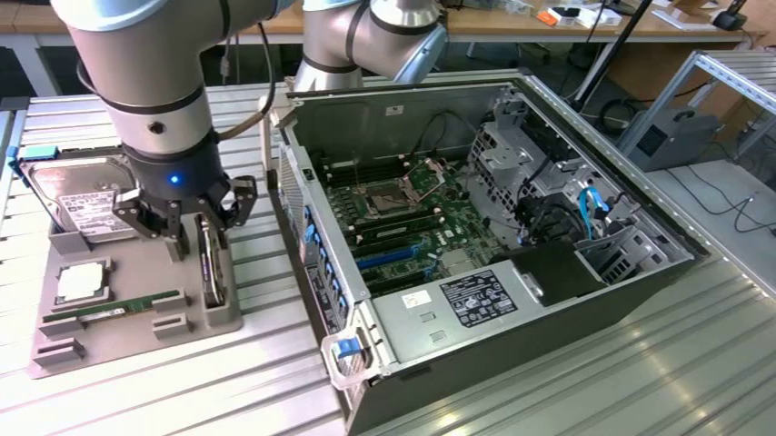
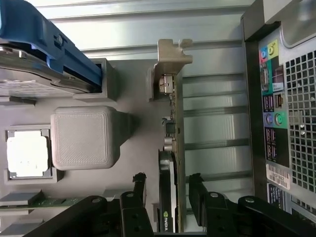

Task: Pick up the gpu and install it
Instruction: 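Pick up the gpu and move the gpu toward the slot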

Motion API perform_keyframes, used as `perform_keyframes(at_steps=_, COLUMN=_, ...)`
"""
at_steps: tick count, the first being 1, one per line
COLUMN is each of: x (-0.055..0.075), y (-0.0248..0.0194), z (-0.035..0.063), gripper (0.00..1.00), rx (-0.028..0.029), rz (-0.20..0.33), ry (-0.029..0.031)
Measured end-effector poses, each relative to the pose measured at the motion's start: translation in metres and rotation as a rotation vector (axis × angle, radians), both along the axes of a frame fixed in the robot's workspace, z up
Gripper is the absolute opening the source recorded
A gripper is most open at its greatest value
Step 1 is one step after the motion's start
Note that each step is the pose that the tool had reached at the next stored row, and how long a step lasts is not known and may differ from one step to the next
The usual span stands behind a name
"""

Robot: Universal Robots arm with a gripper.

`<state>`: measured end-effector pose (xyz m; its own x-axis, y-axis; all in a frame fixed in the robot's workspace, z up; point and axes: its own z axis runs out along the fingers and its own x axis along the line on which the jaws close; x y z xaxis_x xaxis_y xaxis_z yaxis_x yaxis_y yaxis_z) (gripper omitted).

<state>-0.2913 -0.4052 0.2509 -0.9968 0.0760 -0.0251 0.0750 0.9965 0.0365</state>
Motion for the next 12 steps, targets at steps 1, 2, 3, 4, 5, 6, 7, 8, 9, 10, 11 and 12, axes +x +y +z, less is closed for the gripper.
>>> perform_keyframes(at_steps=1, x=0.0, y=0.0, z=-0.0019, gripper=0.48, rx=-0.0001, rz=0.0, ry=0.0001)
perform_keyframes(at_steps=2, x=0.0, y=0.0, z=-0.0033, gripper=0.48, rx=-0.0001, rz=0.0, ry=0.0001)
perform_keyframes(at_steps=3, x=0.0, y=0.0, z=-0.0043, gripper=0.48, rx=0.0, rz=0.0, ry=0.0)
perform_keyframes(at_steps=4, x=0.0, y=-0.0001, z=-0.0057, gripper=0.48, rx=-0.0001, rz=0.0, ry=0.0001)
perform_keyframes(at_steps=5, x=-0.0001, y=-0.0001, z=-0.0067, gripper=0.48, rx=0.0, rz=0.0, ry=0.0)
perform_keyframes(at_steps=6, x=0.0, y=-0.0001, z=-0.0074, gripper=0.48, rx=-0.0001, rz=0.0, ry=0.0001)
perform_keyframes(at_steps=7, x=-0.0001, y=-0.0002, z=-0.0078, gripper=0.48, rx=-0.0002, rz=0.0, ry=0.0003)
perform_keyframes(at_steps=8, x=-0.0001, y=-0.0002, z=-0.0078, gripper=0.48, rx=-0.0002, rz=0.0, ry=0.0003)
perform_keyframes(at_steps=9, x=0.0, y=-0.0001, z=-0.0079, gripper=0.48, rx=-0.0001, rz=0.0, ry=0.0001)
perform_keyframes(at_steps=10, x=0.0, y=-0.0002, z=-0.0079, gripper=0.48, rx=-0.0001, rz=0.0, ry=0.0001)
perform_keyframes(at_steps=11, x=0.0, y=-0.0001, z=-0.008, gripper=0.48, rx=-0.0001, rz=0.0, ry=0.0001)
perform_keyframes(at_steps=12, x=0.0, y=-0.0001, z=-0.008, gripper=0.4, rx=-0.0001, rz=0.0, ry=0.0001)
